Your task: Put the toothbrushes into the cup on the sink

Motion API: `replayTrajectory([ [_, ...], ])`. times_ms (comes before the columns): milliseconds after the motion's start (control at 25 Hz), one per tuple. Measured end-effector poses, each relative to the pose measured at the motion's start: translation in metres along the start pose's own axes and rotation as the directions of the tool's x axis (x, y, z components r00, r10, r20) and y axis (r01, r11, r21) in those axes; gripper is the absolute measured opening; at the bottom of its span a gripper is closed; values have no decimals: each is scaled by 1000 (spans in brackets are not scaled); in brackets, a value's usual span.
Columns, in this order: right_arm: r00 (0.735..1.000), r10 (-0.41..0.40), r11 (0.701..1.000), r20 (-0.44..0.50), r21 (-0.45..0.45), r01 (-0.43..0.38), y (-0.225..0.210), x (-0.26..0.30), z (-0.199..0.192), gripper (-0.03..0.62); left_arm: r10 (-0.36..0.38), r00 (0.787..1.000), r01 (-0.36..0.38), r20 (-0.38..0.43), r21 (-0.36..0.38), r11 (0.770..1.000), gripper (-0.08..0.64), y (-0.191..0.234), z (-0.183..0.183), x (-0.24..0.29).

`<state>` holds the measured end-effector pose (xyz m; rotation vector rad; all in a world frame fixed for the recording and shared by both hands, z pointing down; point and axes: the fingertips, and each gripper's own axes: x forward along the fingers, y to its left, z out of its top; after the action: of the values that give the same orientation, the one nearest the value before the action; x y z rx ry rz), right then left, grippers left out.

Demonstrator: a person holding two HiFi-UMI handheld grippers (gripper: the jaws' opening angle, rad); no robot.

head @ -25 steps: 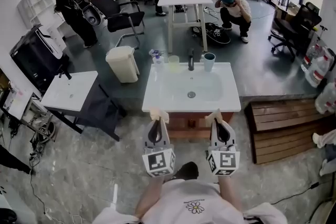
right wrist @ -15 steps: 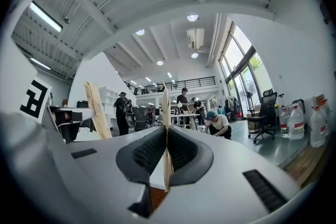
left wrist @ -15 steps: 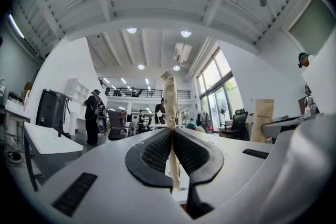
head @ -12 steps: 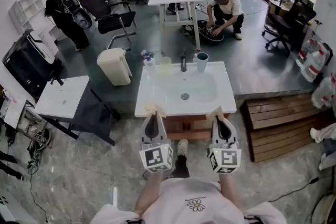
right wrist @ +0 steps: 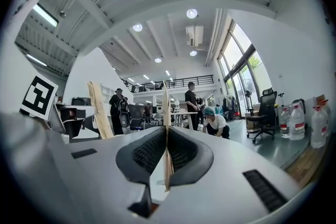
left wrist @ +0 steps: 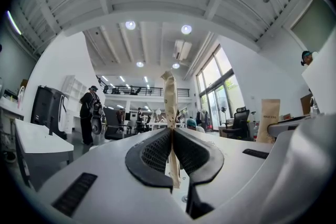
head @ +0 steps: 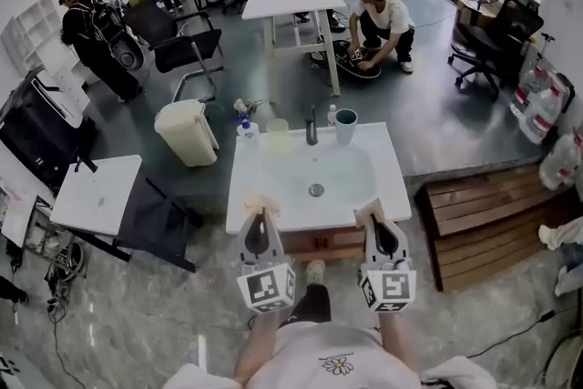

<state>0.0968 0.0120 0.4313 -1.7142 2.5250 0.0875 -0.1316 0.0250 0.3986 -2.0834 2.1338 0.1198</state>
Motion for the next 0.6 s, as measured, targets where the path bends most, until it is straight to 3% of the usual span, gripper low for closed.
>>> replayTrajectory([
  [280, 998, 16, 998, 63, -61, -12, -13, 75, 21, 15, 25, 999, -25, 19, -23, 999, 26, 23, -9, 69],
  [600, 986, 33, 994, 161, -104, -16, -25, 177, 83, 15, 28, 998, -26, 49, -35, 999, 26, 49, 11, 159],
])
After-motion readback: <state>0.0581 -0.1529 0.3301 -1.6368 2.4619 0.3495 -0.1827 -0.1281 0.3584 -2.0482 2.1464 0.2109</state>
